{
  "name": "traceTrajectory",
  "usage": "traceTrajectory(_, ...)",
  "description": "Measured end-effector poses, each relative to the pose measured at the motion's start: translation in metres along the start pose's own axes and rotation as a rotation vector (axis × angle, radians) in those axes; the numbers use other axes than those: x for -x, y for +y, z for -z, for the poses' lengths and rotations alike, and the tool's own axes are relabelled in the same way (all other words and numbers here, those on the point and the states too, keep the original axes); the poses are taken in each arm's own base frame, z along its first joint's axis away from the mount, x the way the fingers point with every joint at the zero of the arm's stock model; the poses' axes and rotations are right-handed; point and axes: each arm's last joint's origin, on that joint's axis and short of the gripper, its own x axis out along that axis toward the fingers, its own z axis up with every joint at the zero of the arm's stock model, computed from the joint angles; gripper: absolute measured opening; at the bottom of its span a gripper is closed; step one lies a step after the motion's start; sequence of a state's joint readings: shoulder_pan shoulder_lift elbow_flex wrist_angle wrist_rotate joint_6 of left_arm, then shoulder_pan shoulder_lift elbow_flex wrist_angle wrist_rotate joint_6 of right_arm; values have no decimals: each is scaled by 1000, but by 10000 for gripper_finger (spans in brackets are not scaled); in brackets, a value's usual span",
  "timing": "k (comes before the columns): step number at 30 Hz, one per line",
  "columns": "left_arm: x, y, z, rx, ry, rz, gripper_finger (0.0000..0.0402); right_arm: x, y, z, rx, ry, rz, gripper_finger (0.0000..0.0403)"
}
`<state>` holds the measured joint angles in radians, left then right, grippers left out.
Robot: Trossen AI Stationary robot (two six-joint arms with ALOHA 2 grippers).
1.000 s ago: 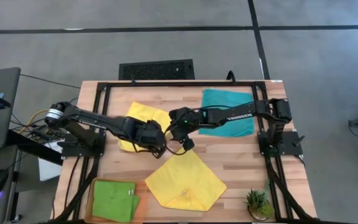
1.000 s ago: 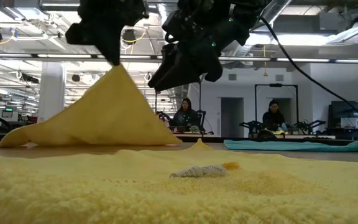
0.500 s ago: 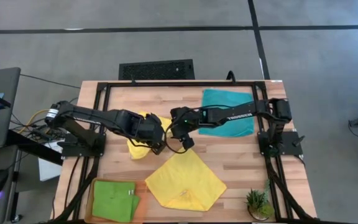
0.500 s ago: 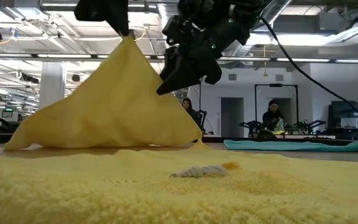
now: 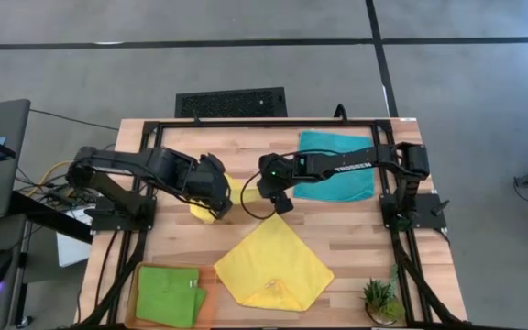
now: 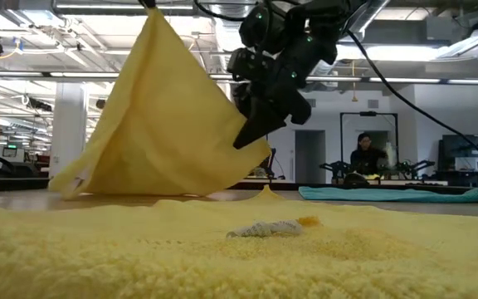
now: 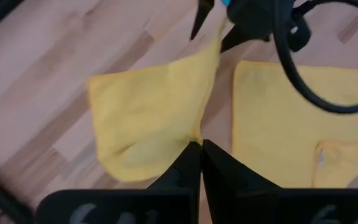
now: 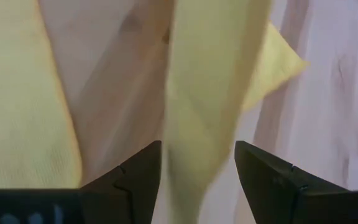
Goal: Fold microfiber towels
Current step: Fold the top yellow microfiber towel
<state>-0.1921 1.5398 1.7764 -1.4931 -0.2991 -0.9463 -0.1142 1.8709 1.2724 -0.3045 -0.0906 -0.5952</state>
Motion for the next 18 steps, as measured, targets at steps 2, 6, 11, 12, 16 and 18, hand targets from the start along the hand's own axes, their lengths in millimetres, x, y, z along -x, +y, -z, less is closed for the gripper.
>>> traceTrajectory(2,6,3,0,-5,6,-14,0,0,0,2,-21,24,6,228)
traceTrajectory(6,14,7,-1,-7,-5,-30,0,0,2,5,-56,56,-12,228)
traceTrajectory(11,16,8,-1,-7,-17,-28,0,0,3,6,-61,69,-20,201)
traceTrajectory(12,16,8,-1,-7,-17,-28,0,0,3,6,-61,70,-20,190)
traceTrajectory(16,16,8,-1,-14,-18,-27,0,0,4,6,-61,77,-25,133)
traceTrajectory(18,16,8,-1,-19,-17,-28,0,1,4,8,-64,89,-31,100)
